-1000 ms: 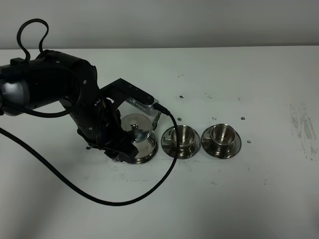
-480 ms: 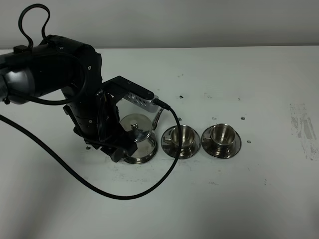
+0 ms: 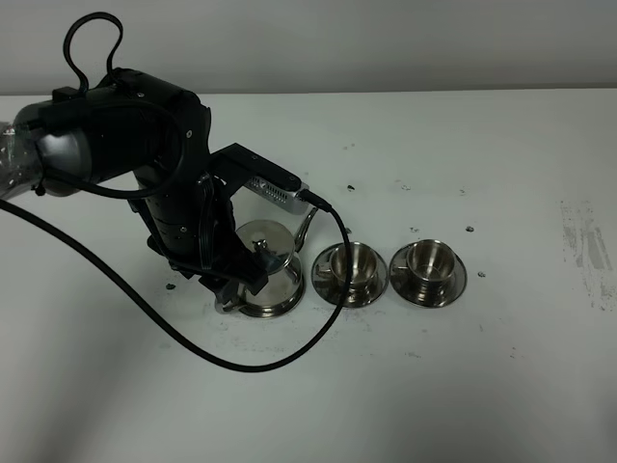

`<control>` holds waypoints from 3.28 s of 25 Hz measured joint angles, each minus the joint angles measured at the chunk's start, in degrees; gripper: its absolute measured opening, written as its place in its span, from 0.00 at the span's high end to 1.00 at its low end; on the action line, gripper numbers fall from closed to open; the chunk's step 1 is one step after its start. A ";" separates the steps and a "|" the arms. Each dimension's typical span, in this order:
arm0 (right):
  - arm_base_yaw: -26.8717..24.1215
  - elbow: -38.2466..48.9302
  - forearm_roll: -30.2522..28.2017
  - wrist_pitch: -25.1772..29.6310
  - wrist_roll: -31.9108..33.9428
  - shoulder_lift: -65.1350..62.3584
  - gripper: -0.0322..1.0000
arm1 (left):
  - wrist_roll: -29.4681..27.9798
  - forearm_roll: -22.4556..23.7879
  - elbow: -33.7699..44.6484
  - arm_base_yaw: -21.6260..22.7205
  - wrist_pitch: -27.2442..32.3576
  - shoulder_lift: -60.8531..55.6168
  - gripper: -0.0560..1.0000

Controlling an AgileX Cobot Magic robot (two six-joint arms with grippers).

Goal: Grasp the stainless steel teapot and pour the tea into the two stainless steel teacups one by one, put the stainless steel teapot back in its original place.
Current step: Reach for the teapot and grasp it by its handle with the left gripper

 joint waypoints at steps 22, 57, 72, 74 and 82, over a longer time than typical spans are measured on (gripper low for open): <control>0.00 0.00 0.05 0.00 0.00 0.00 0.43 | 0.18 0.00 0.00 -1.05 -3.57 2.86 0.47; 0.00 0.00 0.05 0.00 0.00 0.00 0.43 | -1.24 -0.23 -0.37 -1.64 -5.49 3.73 0.50; 0.00 0.00 0.05 0.00 0.00 0.00 0.43 | -2.62 -0.13 -0.37 -2.17 -5.19 3.73 0.75; 0.00 0.00 0.05 0.00 0.00 0.00 0.43 | -2.62 -0.10 -0.37 -2.29 -5.19 3.73 0.75; 0.00 0.00 0.05 0.00 0.00 0.00 0.43 | -2.62 -0.10 -0.37 -2.29 -5.19 3.73 0.75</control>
